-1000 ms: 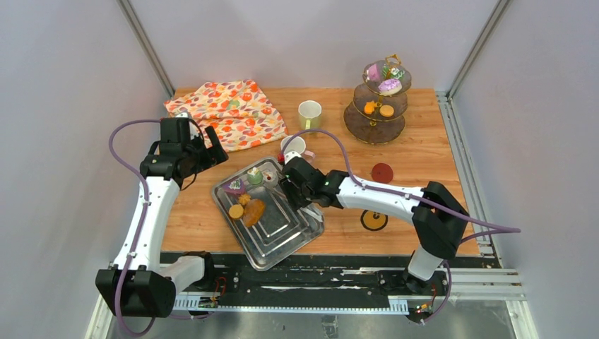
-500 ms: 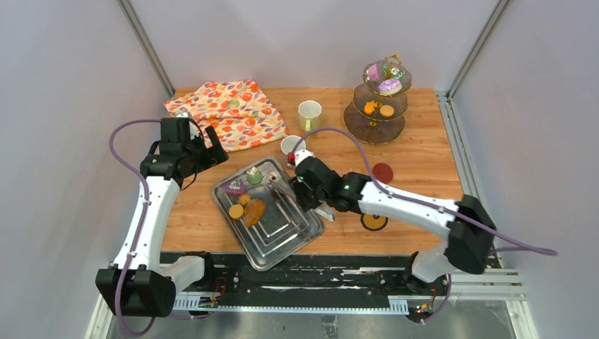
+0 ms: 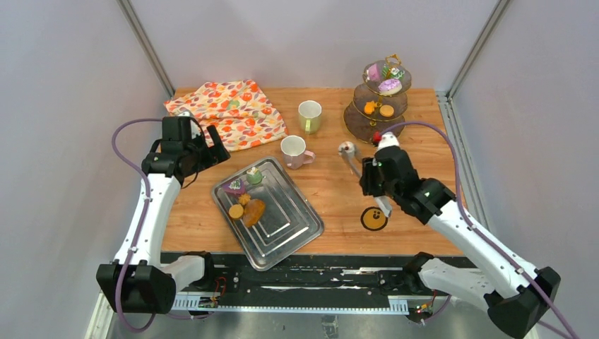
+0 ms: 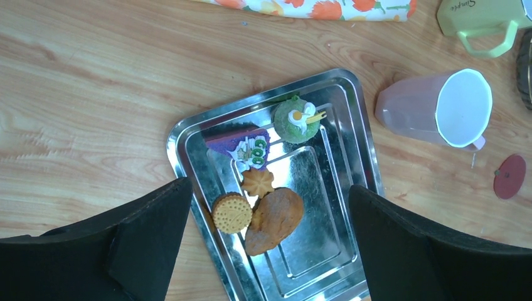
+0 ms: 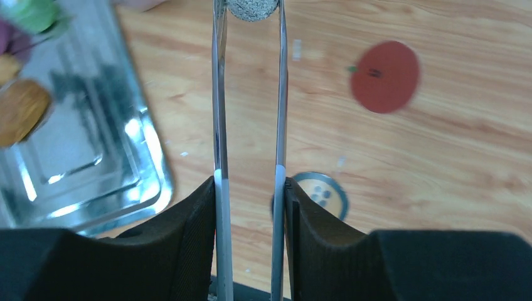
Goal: Serve the afternoon tea
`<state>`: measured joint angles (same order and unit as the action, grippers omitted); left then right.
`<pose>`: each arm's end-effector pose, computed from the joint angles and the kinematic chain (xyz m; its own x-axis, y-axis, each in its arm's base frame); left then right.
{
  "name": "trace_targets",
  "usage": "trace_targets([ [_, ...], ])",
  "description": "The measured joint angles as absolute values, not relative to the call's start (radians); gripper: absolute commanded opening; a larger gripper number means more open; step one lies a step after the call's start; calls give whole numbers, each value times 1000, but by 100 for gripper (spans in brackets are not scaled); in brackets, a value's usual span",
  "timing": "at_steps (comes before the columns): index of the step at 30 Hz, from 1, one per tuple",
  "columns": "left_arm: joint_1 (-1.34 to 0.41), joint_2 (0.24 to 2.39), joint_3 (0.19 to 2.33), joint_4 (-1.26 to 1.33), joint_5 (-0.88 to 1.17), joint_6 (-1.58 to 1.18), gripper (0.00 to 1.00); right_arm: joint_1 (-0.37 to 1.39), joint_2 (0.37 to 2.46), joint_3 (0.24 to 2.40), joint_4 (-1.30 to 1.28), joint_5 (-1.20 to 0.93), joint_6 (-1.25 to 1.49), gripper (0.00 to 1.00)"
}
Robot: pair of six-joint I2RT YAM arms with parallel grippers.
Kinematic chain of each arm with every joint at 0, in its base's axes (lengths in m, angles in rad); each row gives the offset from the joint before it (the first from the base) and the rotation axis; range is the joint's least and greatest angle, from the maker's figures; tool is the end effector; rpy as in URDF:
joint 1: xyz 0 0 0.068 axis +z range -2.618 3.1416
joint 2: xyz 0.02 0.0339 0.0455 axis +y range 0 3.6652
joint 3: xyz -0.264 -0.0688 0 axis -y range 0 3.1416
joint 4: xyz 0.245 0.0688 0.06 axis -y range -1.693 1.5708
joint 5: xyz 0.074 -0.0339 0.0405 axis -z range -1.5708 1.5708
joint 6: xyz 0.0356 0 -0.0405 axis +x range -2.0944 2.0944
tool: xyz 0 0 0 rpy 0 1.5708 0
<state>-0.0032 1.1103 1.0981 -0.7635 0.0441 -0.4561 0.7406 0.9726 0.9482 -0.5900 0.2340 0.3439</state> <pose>0.2266 -0.0023 0.3303 -0.6439 -0.4380 -0.6274 -0.2773 0.8978 -0.3422 0.1580 0.1332 0.3230 -0.5747 -0.0810 -0.8143 -0.3428 0.9274 0.1497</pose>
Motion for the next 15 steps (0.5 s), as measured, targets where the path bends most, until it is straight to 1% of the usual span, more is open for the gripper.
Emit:
trace_targets([
  [4,-3,1116,1098,-760,52,-457,100,543,991,931,-595,204,344,1],
  [7,-3,1119,1098,-759,56,-457,100,492,1047,937,-580,191,342,0],
  [15,-3,1121,1098,-758,56,-452,100,384,1283,1038,-492,142,334,1],
])
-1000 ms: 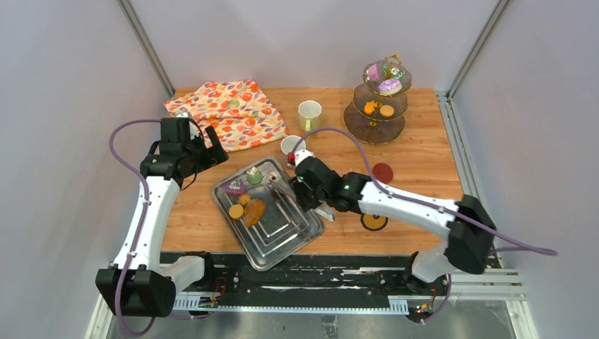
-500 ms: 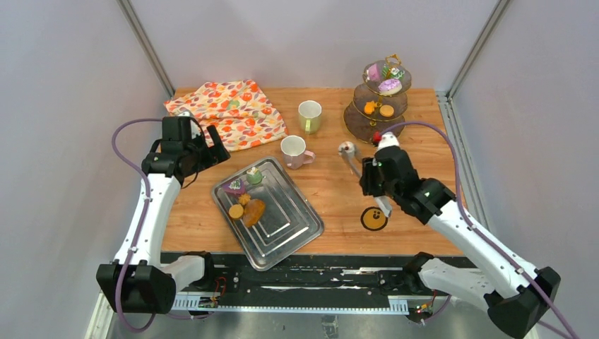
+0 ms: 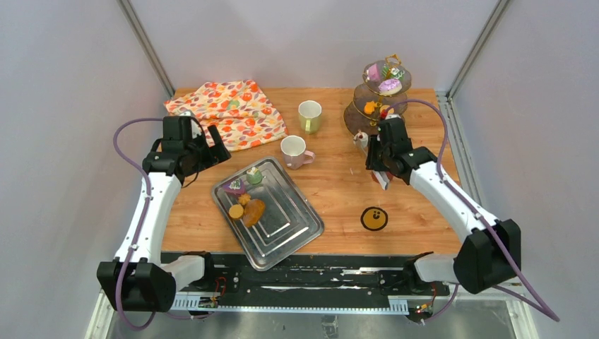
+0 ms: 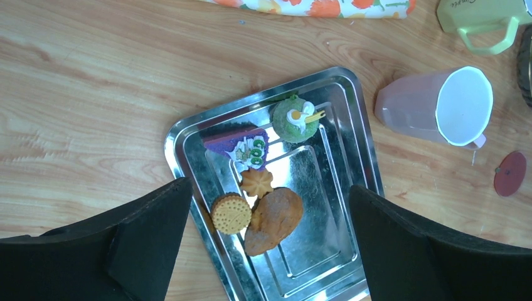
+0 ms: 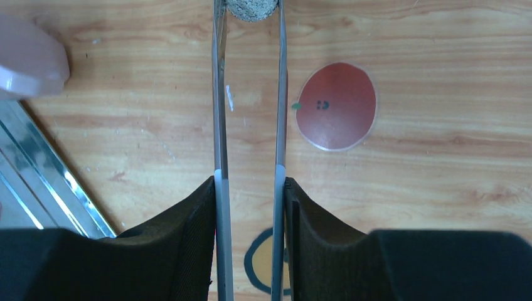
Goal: Serve the afternoon tea
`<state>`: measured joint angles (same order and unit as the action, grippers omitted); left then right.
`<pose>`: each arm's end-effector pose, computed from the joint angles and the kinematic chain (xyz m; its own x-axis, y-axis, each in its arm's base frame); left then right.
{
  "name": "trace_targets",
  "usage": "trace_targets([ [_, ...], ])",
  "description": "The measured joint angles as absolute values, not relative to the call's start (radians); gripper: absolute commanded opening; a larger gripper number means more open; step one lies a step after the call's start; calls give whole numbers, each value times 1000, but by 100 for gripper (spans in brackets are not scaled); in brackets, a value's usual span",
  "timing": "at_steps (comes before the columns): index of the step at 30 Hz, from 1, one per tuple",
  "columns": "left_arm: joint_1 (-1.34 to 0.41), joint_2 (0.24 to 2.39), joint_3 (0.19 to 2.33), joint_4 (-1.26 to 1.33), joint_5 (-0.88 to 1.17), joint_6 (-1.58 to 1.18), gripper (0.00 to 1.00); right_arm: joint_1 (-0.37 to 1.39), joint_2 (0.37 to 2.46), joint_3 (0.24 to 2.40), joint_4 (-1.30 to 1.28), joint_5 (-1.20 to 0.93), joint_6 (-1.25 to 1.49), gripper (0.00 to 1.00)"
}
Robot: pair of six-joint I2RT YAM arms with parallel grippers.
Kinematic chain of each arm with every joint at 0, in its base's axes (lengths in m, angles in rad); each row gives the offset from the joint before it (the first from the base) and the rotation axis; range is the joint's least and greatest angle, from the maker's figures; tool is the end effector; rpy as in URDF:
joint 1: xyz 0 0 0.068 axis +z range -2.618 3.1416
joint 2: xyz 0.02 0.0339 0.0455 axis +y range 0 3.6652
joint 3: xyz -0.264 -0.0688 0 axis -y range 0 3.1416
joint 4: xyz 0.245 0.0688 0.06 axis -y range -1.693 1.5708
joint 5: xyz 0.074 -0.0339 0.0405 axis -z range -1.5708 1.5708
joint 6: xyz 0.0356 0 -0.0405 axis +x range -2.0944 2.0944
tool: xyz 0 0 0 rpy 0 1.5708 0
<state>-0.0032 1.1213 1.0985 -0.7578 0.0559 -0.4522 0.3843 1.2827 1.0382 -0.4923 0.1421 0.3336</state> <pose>0.2294 -0.0027 0.3286 -0.6517 -0.4342 -0.6219 -0.2689 0.8989 -0.3458 0.2597 0.0996 0.2921 -0.6783 0.0754 -0.7309 -0.0548 0.9868 0.1526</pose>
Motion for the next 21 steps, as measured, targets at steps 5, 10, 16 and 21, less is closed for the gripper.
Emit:
trace_targets([
  [5,-3,1139,1098,-757,54,-445,100,335,1373,1089,-429,122,338,1],
  [10,-3,1166,1100,-757,51,-441,100,308,1470,1116,-352,109,344,1],
  [16,-3,1185,1102,-757,48,-439,100,307,1590,1135,-245,93,347,1],
  [21,-3,1187,1107,-757,46,-436,100,307,1684,1161,-145,97,353,14],
])
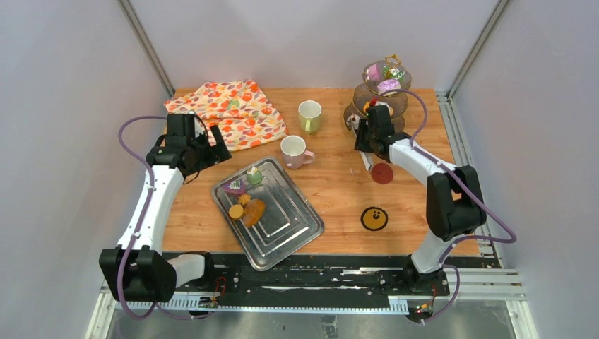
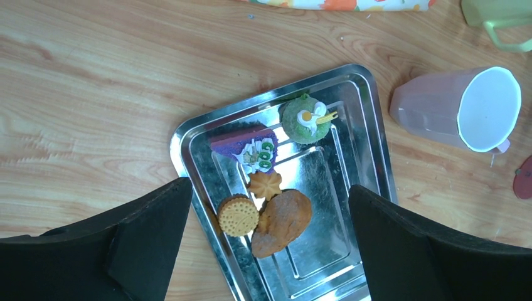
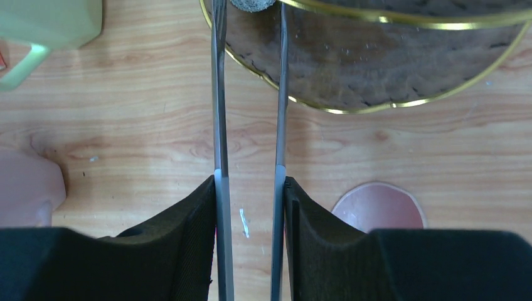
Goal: Serve the afternoon tea
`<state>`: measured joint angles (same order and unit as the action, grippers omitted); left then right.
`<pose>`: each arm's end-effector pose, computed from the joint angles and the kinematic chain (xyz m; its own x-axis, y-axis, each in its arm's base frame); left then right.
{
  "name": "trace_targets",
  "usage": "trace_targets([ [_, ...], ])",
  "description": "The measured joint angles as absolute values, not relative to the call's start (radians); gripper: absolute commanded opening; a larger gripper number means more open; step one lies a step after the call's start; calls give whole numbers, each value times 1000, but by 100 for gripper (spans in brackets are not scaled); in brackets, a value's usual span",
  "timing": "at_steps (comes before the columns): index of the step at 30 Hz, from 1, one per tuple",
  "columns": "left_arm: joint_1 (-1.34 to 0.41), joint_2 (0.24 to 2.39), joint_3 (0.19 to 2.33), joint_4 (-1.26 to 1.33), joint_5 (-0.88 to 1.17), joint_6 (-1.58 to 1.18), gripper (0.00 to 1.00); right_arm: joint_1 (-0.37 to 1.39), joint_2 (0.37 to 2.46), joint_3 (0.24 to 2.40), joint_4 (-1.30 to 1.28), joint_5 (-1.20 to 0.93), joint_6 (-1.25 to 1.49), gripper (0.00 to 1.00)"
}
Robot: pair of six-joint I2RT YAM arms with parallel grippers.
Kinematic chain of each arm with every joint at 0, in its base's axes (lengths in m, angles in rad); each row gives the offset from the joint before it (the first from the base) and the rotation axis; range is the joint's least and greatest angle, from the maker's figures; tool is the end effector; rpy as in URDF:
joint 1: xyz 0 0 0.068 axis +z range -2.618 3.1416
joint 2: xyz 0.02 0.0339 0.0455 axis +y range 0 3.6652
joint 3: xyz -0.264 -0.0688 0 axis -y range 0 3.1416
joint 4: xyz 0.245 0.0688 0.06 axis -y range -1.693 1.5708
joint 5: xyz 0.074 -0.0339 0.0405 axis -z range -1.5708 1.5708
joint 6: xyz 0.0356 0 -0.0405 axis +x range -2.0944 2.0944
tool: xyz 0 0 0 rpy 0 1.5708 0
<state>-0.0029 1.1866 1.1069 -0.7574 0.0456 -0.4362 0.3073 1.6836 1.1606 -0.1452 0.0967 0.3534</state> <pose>0.2434 -0.0023 0.3172 -0.6873 -0.4201 -0.5926 -0.2835 0.9062 -0.3136 0.3612 0.1110 0.2376 -0.6333 0.1604 -0.7571 -0.0103 0.9764 0.2155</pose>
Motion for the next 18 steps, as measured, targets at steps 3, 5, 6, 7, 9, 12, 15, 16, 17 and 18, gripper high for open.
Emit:
trace_targets([
  [3,-3,1187,1113,-758,44,-433,100,307,1723,1182,-118,101,359,24],
  [5,-3,1187,1115,-758,42,-430,100,307,1733,1186,-109,102,363,31],
  [6,-3,1187,1115,-758,41,-429,100,307,1733,1186,-109,102,366,34],
  [7,-3,1187,1115,-758,41,-429,100,307,1733,1186,-107,104,368,37],
  [9,-3,1187,1115,-758,41,-427,100,307,1732,1186,-102,104,372,42],
  [12,-3,1187,1115,-758,41,-426,100,307,1723,1180,-101,104,376,44],
  [15,-3,1187,1115,-758,41,-426,100,307,1693,1158,-102,104,378,46],
  [16,-3,1187,1115,-758,41,-426,100,307,1680,1150,-102,102,378,46],
  [17,-3,1187,1115,-758,41,-426,100,307,1666,1143,-102,101,378,46],
  [18,-3,1187,1115,-758,41,-426,100,307,1652,1136,-102,98,378,46],
])
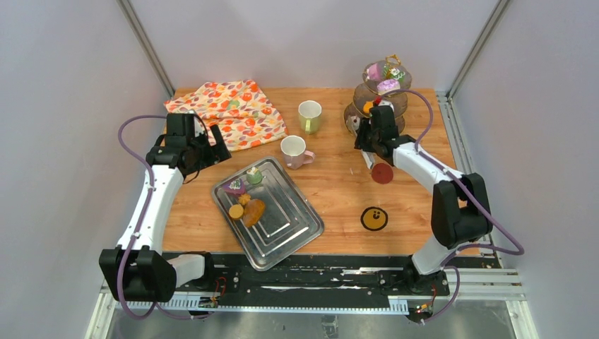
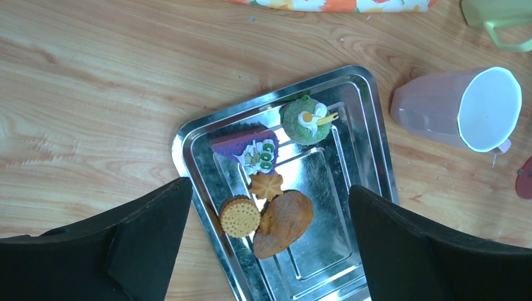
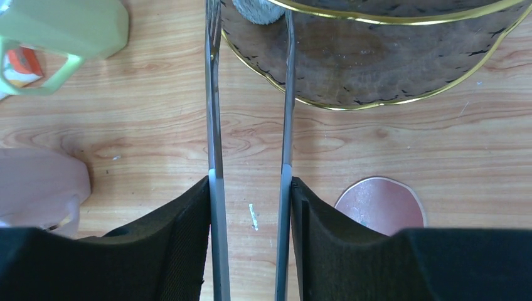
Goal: Serve the afternoon tea
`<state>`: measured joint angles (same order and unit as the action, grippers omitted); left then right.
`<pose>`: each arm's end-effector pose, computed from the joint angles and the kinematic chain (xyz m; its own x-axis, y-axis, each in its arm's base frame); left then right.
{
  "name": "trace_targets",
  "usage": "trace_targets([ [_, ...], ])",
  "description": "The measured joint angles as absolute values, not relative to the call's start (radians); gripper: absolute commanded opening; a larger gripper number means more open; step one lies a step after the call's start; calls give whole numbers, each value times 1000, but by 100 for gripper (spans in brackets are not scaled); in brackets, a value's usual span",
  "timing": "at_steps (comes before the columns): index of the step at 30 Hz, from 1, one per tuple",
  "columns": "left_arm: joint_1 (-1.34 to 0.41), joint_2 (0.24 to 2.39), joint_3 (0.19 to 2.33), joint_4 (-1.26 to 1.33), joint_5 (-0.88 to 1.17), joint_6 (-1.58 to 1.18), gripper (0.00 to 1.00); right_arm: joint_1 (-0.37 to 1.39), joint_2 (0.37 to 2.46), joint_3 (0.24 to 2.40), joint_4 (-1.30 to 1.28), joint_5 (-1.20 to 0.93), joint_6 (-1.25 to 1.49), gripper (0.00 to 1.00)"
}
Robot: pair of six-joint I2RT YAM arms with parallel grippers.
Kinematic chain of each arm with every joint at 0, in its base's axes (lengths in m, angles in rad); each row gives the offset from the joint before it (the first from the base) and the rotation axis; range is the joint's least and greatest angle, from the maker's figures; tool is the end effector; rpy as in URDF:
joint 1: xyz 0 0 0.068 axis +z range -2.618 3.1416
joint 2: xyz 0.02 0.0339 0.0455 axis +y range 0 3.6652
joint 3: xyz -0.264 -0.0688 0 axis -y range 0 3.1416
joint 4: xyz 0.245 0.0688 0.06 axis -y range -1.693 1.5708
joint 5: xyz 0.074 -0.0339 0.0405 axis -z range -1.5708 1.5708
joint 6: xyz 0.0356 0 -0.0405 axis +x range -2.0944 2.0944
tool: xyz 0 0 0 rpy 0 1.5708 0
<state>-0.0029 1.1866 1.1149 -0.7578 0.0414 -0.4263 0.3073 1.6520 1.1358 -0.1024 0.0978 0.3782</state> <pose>0.2437 -0.0022 0.3197 -0.6843 -0.4112 -0.6022 -0.2769 0.9105 -0.3070 0.3568 0.1096 0.2444 -0.5968 0.1961 -0.7780 -0.0052 0.9687 0.2482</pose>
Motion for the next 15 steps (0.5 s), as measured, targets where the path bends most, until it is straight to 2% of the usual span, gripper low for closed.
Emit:
trace_targets([
  [5,-3,1187,1115,-758,42,-426,100,307,1590,1119,-108,89,379,42],
  [12,-3,1187,1115,-758,42,-426,100,307,1460,1040,-165,51,388,16],
  [15,-3,1186,1115,-758,43,-426,100,307,1372,1001,-225,-2,396,12],
])
